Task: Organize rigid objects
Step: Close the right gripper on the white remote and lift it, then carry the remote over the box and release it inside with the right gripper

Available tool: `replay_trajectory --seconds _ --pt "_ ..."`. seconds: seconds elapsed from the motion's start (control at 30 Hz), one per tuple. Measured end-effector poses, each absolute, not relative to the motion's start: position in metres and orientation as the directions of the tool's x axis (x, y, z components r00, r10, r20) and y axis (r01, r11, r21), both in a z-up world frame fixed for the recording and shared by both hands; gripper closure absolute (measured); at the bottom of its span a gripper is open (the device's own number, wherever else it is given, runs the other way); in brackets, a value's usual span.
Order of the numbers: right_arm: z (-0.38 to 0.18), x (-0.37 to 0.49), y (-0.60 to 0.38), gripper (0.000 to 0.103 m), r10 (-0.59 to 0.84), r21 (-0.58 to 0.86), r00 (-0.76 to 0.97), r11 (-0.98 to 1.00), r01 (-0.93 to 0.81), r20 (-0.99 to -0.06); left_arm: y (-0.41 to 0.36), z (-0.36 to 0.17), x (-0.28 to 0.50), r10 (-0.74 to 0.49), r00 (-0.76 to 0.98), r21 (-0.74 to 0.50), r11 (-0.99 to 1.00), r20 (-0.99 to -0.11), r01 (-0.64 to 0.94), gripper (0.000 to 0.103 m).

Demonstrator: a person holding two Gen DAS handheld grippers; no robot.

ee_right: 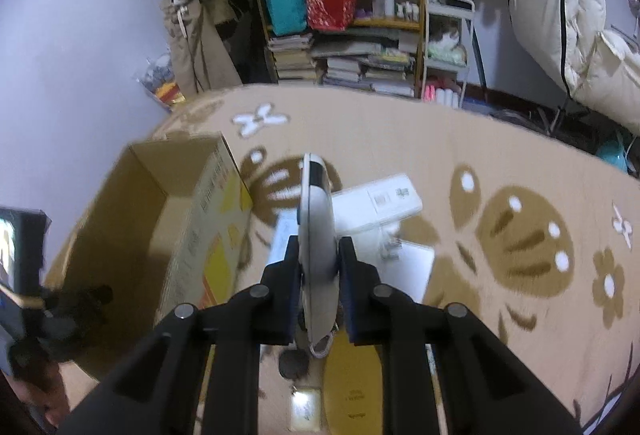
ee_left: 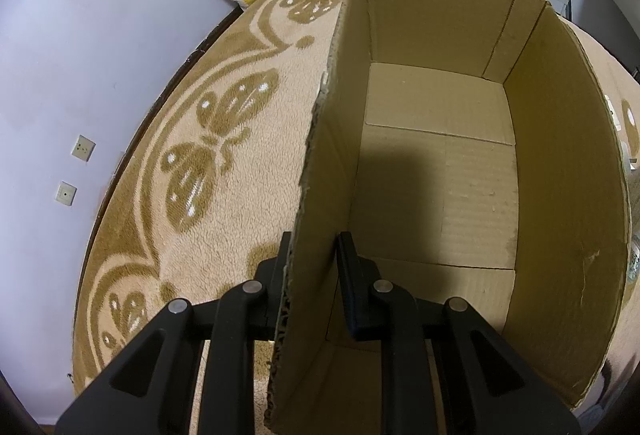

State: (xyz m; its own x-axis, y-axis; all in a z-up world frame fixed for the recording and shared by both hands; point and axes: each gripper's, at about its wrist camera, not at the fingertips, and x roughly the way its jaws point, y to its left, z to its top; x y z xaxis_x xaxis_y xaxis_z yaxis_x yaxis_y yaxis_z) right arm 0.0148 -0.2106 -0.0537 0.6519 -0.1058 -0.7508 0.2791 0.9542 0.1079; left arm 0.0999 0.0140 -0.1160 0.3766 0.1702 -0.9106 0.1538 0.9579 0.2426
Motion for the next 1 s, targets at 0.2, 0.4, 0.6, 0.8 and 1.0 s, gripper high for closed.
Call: replay_trajectory --seconds 0.2,0.4,0.6,0.8,1.0 --pt "-0.011 0.032 -0.193 0.084 -0.085 0.094 0.709 0.973 0.21 -0.7 0.014 -0.116 0.101 0.161 0.383 0.234 0.96 -0.91 0.153 0.084" --pt "0.013 0.051 -0.173 0.084 -0.059 0.114 0.74 0.977 0.181 -0.671 0.012 -0.117 0.1 0.174 0.383 0.249 0.956 -0.907 0.157 0.084" --pt "0.018 0.067 -0.16 0.084 0.011 0.19 0.753 0.97 0.152 -0.658 0.013 -0.118 0.103 0.17 0.381 0.243 0.958 -0.909 0.153 0.084" --pt "0.008 0.079 -0.151 0.084 0.095 0.272 0.735 0.954 0.126 -0.672 0.012 -0.118 0.103 0.172 0.381 0.246 0.957 -0.908 0.154 0.084" --pt "-0.024 0.091 -0.139 0.084 0.103 0.242 0.671 0.963 0.116 -0.734 0.012 -0.118 0.103 0.172 0.382 0.247 0.956 -0.908 0.155 0.084"
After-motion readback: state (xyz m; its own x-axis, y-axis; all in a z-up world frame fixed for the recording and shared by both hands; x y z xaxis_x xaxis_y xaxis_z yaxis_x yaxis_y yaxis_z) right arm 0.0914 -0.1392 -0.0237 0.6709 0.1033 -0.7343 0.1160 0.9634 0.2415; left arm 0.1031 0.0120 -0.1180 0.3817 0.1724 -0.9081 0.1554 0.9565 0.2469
